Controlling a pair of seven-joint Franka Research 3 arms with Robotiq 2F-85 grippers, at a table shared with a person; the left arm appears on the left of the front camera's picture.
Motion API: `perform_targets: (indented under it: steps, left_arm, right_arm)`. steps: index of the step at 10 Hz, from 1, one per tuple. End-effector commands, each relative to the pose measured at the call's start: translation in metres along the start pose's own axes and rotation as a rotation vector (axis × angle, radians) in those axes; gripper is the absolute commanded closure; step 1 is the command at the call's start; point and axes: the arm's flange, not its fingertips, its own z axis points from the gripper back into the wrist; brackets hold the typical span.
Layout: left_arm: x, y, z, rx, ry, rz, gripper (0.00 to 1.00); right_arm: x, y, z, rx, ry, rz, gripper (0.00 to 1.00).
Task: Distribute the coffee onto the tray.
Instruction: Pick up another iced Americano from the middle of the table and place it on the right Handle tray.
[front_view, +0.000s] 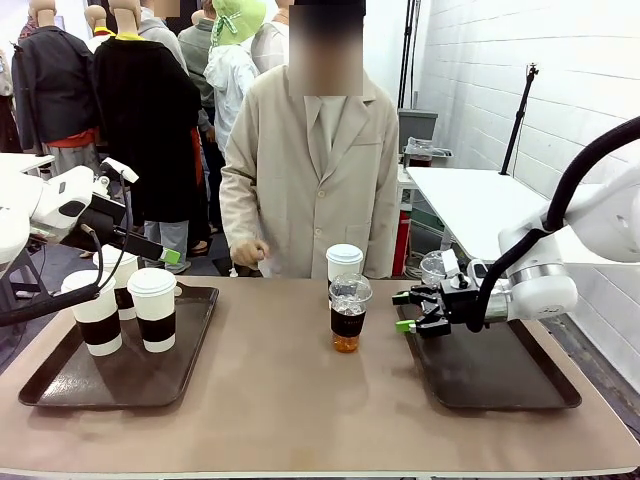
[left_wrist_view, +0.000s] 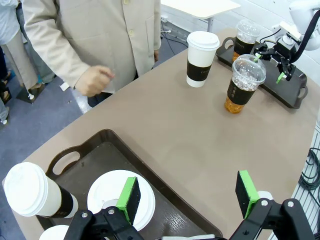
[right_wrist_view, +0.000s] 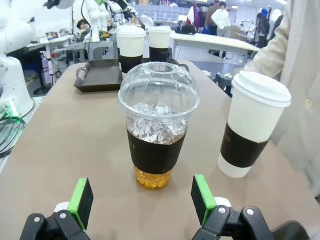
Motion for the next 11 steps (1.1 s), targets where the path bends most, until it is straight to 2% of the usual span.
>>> perform_targets:
  steps: [1, 5, 11]
  left_arm:
    - [-0.002, 0.003, -0.002, -0.009, -0.005, 0.001, 0.0]
    - [-0.002, 0.003, -0.002, -0.009, -0.005, 0.001, 0.0]
    - [-0.002, 0.003, -0.002, -0.009, -0.005, 0.001, 0.0]
  right_arm:
    - [-0.003, -0.01, -0.019, 0.002, -0.002, -0.03, 0.0]
    - [-0.003, -0.011, -0.032, 0.023, 0.003, -0.037, 0.0]
    - [-0.017, -0.001, -0.006, -0.021, 0.003, -0.059, 0.0]
